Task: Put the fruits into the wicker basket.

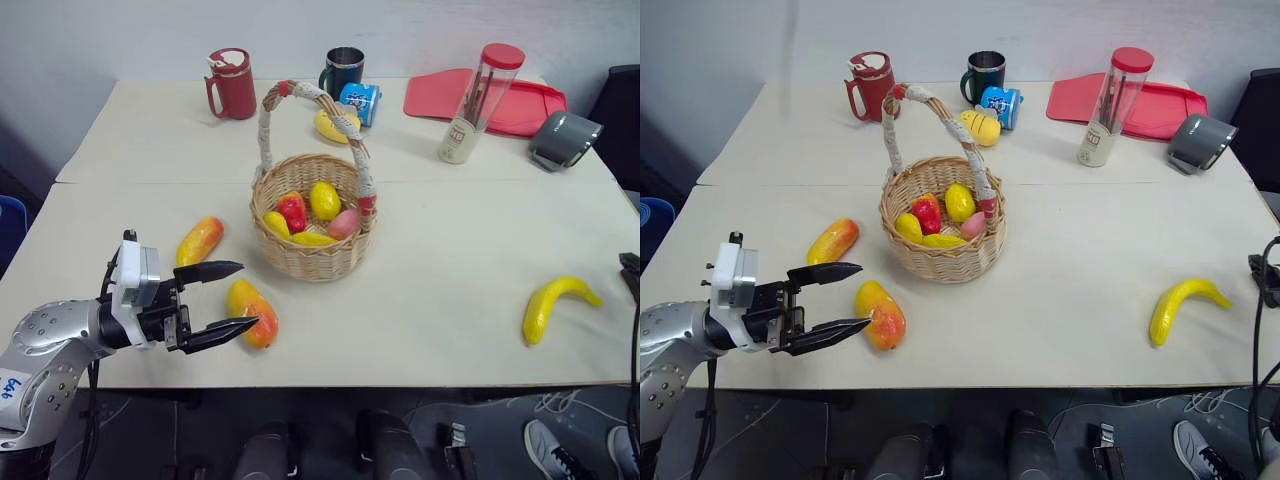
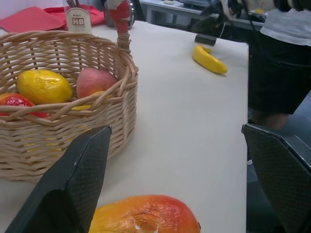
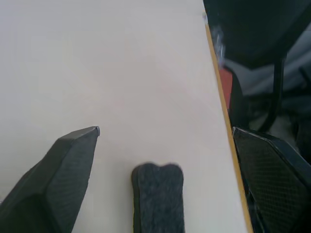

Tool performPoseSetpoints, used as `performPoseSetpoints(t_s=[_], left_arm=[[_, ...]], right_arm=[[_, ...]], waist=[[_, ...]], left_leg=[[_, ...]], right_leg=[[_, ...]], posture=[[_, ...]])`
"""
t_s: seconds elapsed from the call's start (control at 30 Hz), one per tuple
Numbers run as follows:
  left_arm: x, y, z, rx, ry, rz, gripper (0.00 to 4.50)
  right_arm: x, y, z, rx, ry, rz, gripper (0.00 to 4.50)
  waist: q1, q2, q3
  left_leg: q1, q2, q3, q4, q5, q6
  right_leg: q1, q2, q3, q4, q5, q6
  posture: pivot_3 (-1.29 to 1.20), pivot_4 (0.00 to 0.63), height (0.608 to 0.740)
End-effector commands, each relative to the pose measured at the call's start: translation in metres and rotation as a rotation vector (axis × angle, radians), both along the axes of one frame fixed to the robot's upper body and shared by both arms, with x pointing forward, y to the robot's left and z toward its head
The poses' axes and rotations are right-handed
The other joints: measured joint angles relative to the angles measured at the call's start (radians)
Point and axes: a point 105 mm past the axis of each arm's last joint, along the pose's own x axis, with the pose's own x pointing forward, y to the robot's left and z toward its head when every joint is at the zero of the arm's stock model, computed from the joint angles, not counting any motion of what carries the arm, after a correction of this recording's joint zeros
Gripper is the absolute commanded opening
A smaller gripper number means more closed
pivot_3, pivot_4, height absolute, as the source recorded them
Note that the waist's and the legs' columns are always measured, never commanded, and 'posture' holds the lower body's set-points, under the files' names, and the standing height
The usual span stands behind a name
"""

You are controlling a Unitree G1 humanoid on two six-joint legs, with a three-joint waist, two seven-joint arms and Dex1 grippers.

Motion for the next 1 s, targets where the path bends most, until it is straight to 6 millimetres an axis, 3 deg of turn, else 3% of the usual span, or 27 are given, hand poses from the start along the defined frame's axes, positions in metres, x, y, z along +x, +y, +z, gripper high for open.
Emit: performPoseSetpoints(t_s=[0.03, 0.1, 0.17, 0.23, 0.33, 0.47, 0.57, 0.67, 0.8, 0.87, 1.0], left_arm=[[0.006, 0.035, -0.007, 0.018, 0.001, 0.169, 4.50], [0.009, 0.063, -0.019, 0.025, 0.024, 0.303, 4.50], [0.009, 0.093, -0.031, 0.024, 0.053, 0.445, 4.50], [0.004, 0.123, -0.036, 0.026, 0.076, 0.572, 4.50], [-0.015, 0.171, -0.034, 0.000, 0.074, 0.783, 4.50], [-0.041, 0.213, -0.043, 0.026, 0.102, 0.957, 4.50], [-0.056, 0.233, -0.050, 0.037, 0.127, 1.048, 4.50], [-0.080, 0.256, -0.052, 0.043, 0.163, 1.167, 4.50], [-0.088, 0.262, -0.052, 0.028, 0.205, 1.198, 4.50], [-0.075, 0.251, -0.047, 0.026, 0.208, 1.137, 4.50], [-0.036, 0.197, -0.030, 0.040, 0.283, 0.866, 4.50]], right_arm=[[0.000, 0.042, 0.045, -0.056, -0.160, 0.363, 4.49], [-0.002, 0.084, 0.046, -0.026, -0.216, 0.638, 4.49], [-0.008, 0.120, 0.033, 0.067, -0.179, 0.818, 4.49], [-0.029, 0.167, 0.005, 0.055, -0.065, 1.059, 4.49], [-0.053, 0.238, 0.001, 0.116, -0.238, 1.281, 4.49], [-0.101, 0.298, -0.028, 0.191, -0.226, 1.508, 4.49], [-0.121, 0.309, -0.040, 0.193, -0.223, 1.546, 4.49], [-0.132, 0.307, -0.053, 0.188, -0.272, 1.436, 4.49], [-0.129, 0.306, -0.054, 0.162, -0.320, 1.383, 4.49], [-0.123, 0.305, -0.052, 0.132, -0.343, 1.384, 4.49], [-0.112, 0.308, -0.039, 0.092, -0.406, 1.412, 4.49]], waist=[[-0.005, 0.000, 0.000], [-0.010, -0.001, 0.000], [-0.011, -0.002, 0.000], [0.000, -0.002, -0.001], [0.005, -0.004, -0.001], [0.023, -0.004, -0.002], [0.035, -0.009, -0.004], [0.040, -0.017, -0.009], [0.032, -0.025, -0.014], [0.027, -0.025, -0.014], [0.033, -0.026, -0.015]], left_leg=[[0.000, 0.000, 0.000, 0.000, 0.000, 0.000], [0.002, 0.003, 0.002, -0.001, -0.001, -0.002], [0.003, 0.008, 0.003, -0.001, -0.002, -0.004], [0.002, 0.013, 0.002, 0.000, -0.004, -0.006], [0.001, 0.017, -0.001, -0.001, -0.007, -0.010], [-0.001, 0.015, 0.002, -0.001, -0.009, -0.009], [-0.001, 0.015, 0.002, 0.000, -0.012, -0.007], [-0.001, 0.014, 0.005, 0.001, -0.015, -0.006], [0.000, 0.016, 0.006, 0.001, -0.021, -0.007], [0.001, 0.016, 0.007, 0.001, -0.020, -0.007], [0.001, 0.018, 0.006, 0.001, -0.018, -0.009]], right_leg=[[0.000, 0.001, 0.000, 0.000, 0.000, 0.000], [0.000, 0.004, -0.001, -0.001, 0.000, 0.000], [0.001, 0.009, -0.001, -0.002, 0.000, 0.000], [0.001, 0.010, 0.000, -0.001, 0.001, -0.002], [-0.001, 0.010, 0.001, 0.001, -0.002, -0.006], [-0.006, 0.009, 0.003, 0.002, -0.002, -0.007], [-0.006, 0.009, 0.003, -0.001, -0.002, -0.007], [-0.006, 0.007, 0.003, -0.003, -0.001, -0.006], [-0.009, 0.007, 0.010, -0.001, -0.002, -0.009], [-0.010, 0.007, 0.012, -0.001, 0.000, -0.010], [-0.011, 0.008, 0.012, 0.001, 0.000, -0.014]], posture=[[0.00, 0.150, 0.740], [0.00, 0.150, 0.740], [0.00, 0.150, 0.740], [0.00, 0.150, 0.740], [0.00, 0.150, 0.740], [0.00, 0.150, 0.740], [0.00, 0.150, 0.740], [0.00, 0.150, 0.740], [0.00, 0.150, 0.740], [0.00, 0.150, 0.740], [0.00, 0.150, 0.740]])
